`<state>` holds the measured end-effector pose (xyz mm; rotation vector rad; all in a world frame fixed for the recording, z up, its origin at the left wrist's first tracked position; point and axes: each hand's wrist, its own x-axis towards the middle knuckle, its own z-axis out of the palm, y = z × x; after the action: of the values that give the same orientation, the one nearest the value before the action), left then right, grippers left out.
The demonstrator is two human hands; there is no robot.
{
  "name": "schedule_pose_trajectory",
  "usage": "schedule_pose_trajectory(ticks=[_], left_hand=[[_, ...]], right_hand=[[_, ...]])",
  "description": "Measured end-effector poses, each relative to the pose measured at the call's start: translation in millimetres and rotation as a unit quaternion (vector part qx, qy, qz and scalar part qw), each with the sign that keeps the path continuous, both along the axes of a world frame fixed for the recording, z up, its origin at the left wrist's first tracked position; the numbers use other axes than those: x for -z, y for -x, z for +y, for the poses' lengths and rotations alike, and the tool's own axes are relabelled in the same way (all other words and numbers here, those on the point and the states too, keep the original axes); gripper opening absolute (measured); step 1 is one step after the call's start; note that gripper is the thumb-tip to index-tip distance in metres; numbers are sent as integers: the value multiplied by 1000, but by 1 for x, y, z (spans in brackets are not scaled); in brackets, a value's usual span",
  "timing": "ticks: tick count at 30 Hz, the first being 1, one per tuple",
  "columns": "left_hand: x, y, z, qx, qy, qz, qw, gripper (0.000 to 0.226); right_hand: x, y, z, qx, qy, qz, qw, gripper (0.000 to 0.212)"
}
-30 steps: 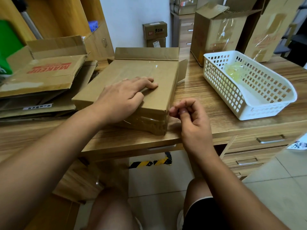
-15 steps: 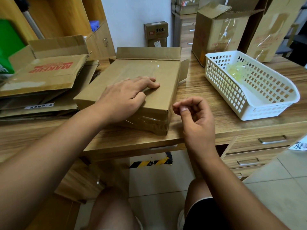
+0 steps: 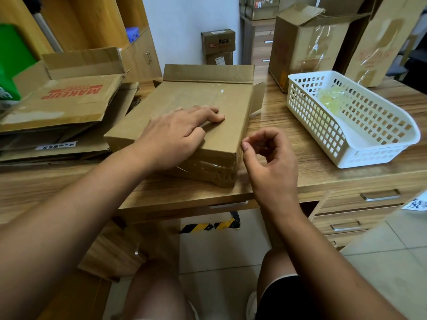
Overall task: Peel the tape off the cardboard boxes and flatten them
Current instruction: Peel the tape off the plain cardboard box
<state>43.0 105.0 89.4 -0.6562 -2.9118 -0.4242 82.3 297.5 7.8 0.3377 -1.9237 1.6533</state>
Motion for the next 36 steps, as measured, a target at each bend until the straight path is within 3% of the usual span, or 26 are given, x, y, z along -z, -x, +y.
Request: schedule_pose_trajectory(ticks=[10,18,22,36], left_hand=[[1,0,0,-1,0,5,1000,54],[2,2,-1,1,-2,5,1000,54],[2,3,-1,0,-3,0,1000,54],[1,0,1,-1,-3,3,1000,55]], right_hand=[[-11,14,8,-7,-120,26,992,26],[-1,8,13,-45,-105,1,993,25],[4,6,15,-32,-30,20,999,27],[9,-3,5,-48,43,1,998,35]])
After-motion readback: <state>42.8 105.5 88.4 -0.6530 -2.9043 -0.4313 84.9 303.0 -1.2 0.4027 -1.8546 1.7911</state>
